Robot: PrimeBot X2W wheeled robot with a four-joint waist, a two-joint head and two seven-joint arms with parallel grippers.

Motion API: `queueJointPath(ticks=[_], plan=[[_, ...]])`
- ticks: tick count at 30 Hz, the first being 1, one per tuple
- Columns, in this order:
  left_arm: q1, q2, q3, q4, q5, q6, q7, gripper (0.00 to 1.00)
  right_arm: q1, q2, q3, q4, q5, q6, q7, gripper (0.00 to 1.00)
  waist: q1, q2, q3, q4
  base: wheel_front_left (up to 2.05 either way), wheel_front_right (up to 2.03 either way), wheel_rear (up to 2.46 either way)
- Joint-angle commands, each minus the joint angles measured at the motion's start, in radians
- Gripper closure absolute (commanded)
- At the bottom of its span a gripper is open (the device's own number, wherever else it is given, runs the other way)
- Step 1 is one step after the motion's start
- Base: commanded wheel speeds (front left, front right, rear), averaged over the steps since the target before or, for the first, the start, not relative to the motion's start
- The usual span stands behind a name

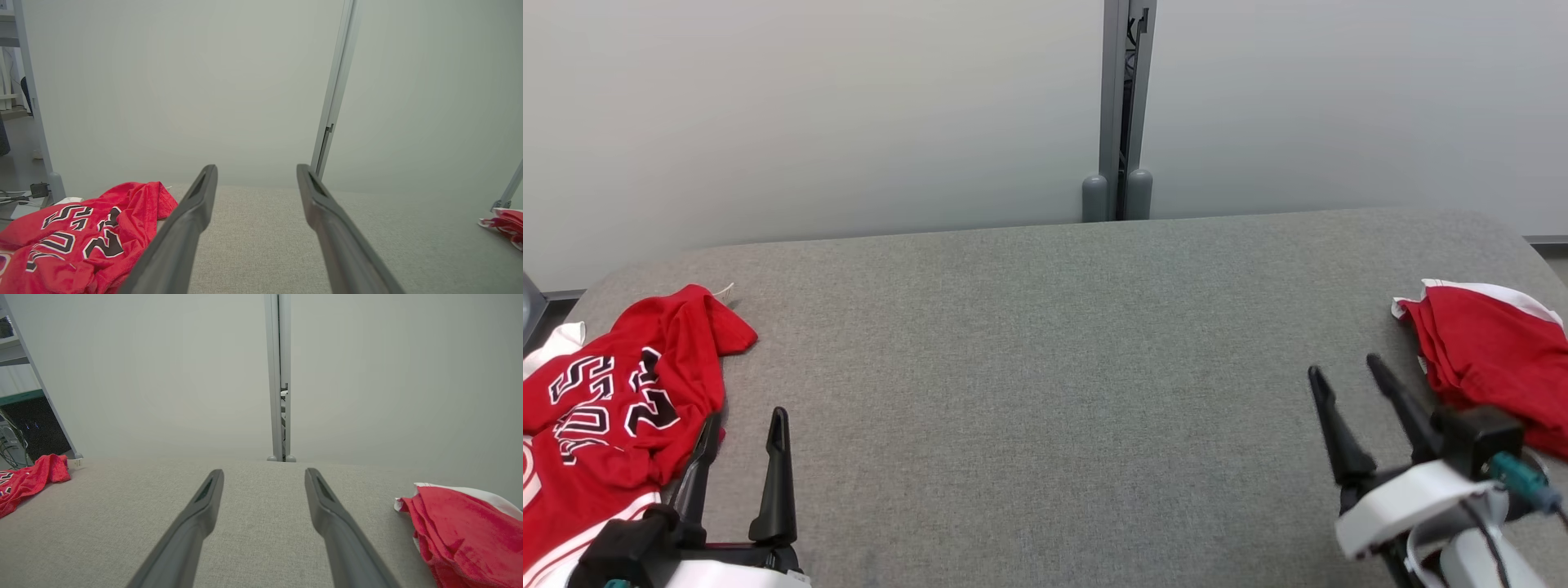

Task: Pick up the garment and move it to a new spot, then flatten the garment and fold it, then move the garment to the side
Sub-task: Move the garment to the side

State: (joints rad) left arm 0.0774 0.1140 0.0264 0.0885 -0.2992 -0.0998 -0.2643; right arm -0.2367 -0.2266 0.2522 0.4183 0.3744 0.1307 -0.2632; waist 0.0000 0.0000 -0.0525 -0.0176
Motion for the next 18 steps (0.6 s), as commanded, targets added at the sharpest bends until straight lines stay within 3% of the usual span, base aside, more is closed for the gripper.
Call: queueJointPath(ticks=[1,8,18], plan=[[0.007,-0.003,0.007,0.002,0.01,-0.003,0.0,0.0,0.043,0.016,-0.014,-0.021,-0.026,0.0,-0.002,0.0,0.0,0.0,-0.002,0.001,0.0,0.0,0.0],[0.04,-0.027,0.02,0.008,0.033,-0.008,0.0,0.0,0.16,0.071,-0.063,-0.12,-0.09,0.0,-0.002,0.0,0.0,0.0,-0.006,-0.006,0.0,0.0,0.0],[0.036,-0.044,0.022,0.035,0.058,-0.013,0.0,0.0,0.189,0.095,-0.079,-0.173,-0.118,0.0,-0.002,0.0,0.0,0.0,0.004,-0.011,0.0,0.0,0.0]])
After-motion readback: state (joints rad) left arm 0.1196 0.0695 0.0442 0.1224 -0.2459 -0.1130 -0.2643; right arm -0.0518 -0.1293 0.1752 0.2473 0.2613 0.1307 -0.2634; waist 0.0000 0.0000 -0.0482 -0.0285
